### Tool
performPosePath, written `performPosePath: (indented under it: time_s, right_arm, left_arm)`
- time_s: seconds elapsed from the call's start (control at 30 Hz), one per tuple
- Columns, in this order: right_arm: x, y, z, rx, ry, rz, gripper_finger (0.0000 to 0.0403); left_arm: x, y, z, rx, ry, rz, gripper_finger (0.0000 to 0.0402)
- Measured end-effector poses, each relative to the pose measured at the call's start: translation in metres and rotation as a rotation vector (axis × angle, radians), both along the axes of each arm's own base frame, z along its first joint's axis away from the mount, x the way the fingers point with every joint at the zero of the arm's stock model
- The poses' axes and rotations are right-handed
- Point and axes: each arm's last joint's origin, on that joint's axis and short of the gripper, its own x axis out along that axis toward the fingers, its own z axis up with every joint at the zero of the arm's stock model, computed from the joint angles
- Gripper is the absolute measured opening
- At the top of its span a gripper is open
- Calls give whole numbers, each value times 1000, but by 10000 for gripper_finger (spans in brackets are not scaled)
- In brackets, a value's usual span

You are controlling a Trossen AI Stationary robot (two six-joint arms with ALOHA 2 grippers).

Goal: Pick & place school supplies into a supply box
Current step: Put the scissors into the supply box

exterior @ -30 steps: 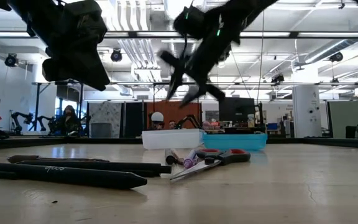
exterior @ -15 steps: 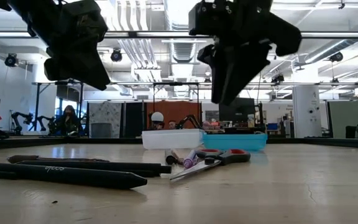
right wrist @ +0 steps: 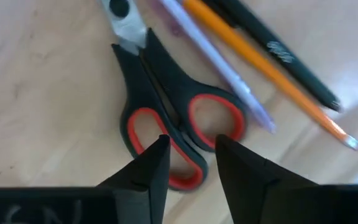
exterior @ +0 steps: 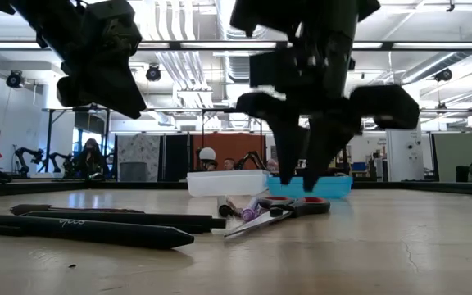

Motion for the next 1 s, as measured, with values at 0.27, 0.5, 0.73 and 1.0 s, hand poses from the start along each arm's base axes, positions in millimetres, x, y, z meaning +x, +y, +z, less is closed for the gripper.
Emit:
performPosePath:
  time_s: [0.27, 0.5, 0.73, 1.0]
  right_arm:
    - [5, -1, -18, -39, 26, 110, 177]
    - [9, -13, -28, 40, 74, 33, 179]
    - [7, -14, -40, 63, 139, -18, 90]
    - [0, -15, -32, 67, 161, -190, 58]
  left_arm:
    - [0, 0, 0, -22, -6, 21, 83]
    - [0, 0, 0, -26, -7, 25, 83]
    - [0, 0, 0, -27, -8, 26, 83]
    - [0, 0, 0, -32, -9, 31, 83]
